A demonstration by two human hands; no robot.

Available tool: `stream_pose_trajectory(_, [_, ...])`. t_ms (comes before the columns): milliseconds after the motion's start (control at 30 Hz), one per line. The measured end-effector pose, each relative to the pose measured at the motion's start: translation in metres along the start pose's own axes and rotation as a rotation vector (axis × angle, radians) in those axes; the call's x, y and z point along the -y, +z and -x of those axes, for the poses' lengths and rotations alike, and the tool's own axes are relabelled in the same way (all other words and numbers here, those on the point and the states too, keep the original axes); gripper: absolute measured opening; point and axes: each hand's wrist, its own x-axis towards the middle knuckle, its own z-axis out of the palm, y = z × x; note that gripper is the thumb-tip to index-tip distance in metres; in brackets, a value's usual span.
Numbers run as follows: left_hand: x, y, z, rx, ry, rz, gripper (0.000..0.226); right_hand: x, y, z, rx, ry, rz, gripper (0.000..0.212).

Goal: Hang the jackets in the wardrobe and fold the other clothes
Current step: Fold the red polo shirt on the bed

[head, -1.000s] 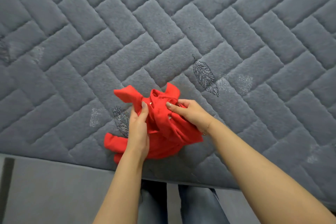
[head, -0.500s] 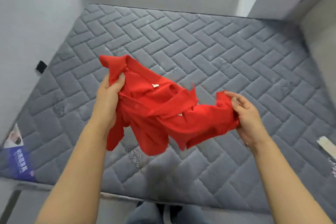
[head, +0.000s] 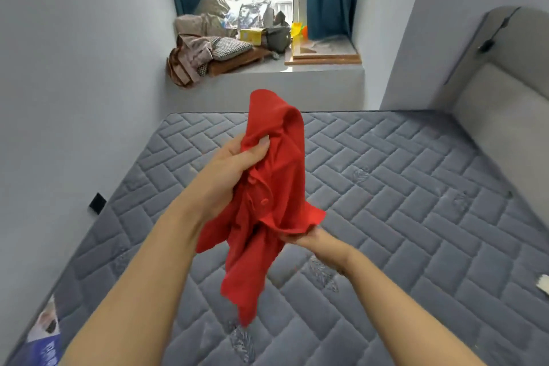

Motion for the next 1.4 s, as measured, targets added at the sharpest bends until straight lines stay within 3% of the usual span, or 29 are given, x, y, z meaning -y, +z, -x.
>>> stream_pose_trajectory(200, [-0.03,-0.029,-0.005,-0.188,0.061,-0.017,0.029,0.009,0.02,-0.011,0.046,-0.103,-0.684,0.047])
stream_pose_trajectory(333, [-0.03,-0.068,-0.006,-0.193,0.028,-0.08,0.029,0.039,-0.006,0.0,-0.113,-0.191,-0.718,0.038])
stream_pose_trajectory(400, [-0.024,-0.081,-0.004,-0.131,-0.021,-0.2,0.044,0.053,-0.026,0.006,-0.234,-0.191,-0.739,0.029])
stream_pose_trajectory(500, [-0.015,-0.091,-0.007,-0.065,-0.09,-0.339,0.059,0.065,-0.054,0.019,-0.33,-0.127,-0.582,0.023])
stream_pose_trajectory(600, [-0.01,-0.082,-0.018,-0.041,-0.099,-0.426,0.04,0.069,-0.081,0.036,-0.294,-0.064,-0.333,0.032])
stream_pose_trajectory(667, [-0.006,-0.071,-0.028,-0.02,-0.088,-0.438,0.029,0.074,-0.102,0.053,-0.208,-0.063,-0.31,0.036])
stream_pose_trajectory(800, [0.004,-0.051,-0.053,-0.015,-0.08,-0.344,0.034,0.083,-0.146,0.088,-0.107,-0.151,-0.401,0.039])
stream_pose_trajectory(867, [0.01,-0.046,-0.067,-0.014,-0.111,-0.317,0.028,0.079,-0.161,0.098,-0.295,-0.17,-0.309,0.044])
stream_pose_trajectory(933, [0.019,-0.038,-0.081,0.033,-0.145,-0.397,0.023,0.076,-0.173,0.105,-0.609,-0.202,-0.017,0.042])
stream_pose_trajectory(1000, [0.031,-0.024,-0.095,0.088,-0.163,-0.497,0.021,0.073,-0.188,0.113,-0.8,-0.221,0.255,0.05])
stream_pose_trajectory(1033, [0.037,-0.016,-0.103,0.107,-0.165,-0.547,0.017,0.071,-0.197,0.119,-0.798,-0.187,0.354,0.051])
stream_pose_trajectory(1100, [0.047,-0.001,-0.119,0.175,-0.181,-0.661,0.012,0.066,-0.215,0.133,-0.602,-0.049,0.421,0.036])
stream_pose_trajectory(1167, [0.056,0.012,-0.133,0.306,-0.224,-0.759,0.02,0.058,-0.234,0.149,-0.384,0.093,0.366,0.028])
stream_pose_trajectory(1233, [0.068,0.023,-0.146,0.383,-0.281,-0.76,0.032,0.052,-0.252,0.161,-0.336,0.106,0.205,0.032])
stream_pose_trajectory(1300, [0.082,0.038,-0.16,0.364,-0.312,-0.7,0.031,0.046,-0.27,0.166,-0.462,0.04,0.133,0.031])
stream_pose_trajectory(1400, [0.103,0.067,-0.189,0.299,-0.274,-0.664,0.019,0.039,-0.286,0.16,-0.779,-0.038,0.296,0.018])
